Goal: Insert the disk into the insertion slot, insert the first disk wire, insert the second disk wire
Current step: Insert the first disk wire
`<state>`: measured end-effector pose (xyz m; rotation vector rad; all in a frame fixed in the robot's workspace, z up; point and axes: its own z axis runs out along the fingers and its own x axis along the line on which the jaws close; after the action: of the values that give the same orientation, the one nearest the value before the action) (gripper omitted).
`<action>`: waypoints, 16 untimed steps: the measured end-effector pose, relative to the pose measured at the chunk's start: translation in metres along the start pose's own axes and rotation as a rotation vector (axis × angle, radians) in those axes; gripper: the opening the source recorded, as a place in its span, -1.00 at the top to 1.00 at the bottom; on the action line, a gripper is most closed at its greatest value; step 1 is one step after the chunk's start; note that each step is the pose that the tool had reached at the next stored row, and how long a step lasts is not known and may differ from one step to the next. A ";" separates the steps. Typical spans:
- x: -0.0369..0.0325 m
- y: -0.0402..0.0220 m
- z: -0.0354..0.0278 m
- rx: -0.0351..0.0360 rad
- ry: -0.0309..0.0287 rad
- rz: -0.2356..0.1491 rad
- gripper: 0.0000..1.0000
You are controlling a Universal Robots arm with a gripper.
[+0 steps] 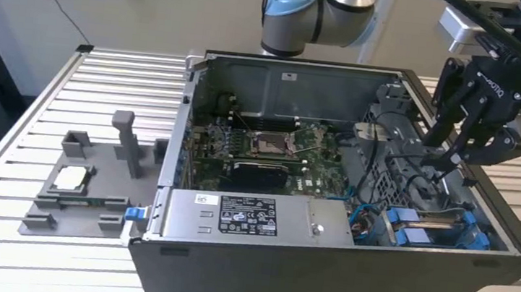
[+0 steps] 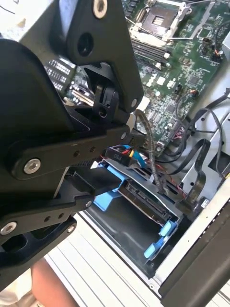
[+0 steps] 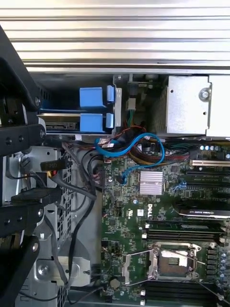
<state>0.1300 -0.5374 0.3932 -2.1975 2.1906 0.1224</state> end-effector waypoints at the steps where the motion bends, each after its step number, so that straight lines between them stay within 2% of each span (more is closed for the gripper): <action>1: 0.0001 0.0000 0.0010 0.0000 0.0000 0.000 0.07; 6: 0.0001 0.0009 0.0030 -0.0003 0.0004 -0.001 0.07; 13: -0.0007 0.0011 0.0037 -0.0100 0.0072 -0.026 0.07; 16: -0.0008 0.0010 0.0037 -0.0107 0.0074 -0.027 0.07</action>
<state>0.1289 -0.5363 0.3896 -2.2360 2.1679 0.1257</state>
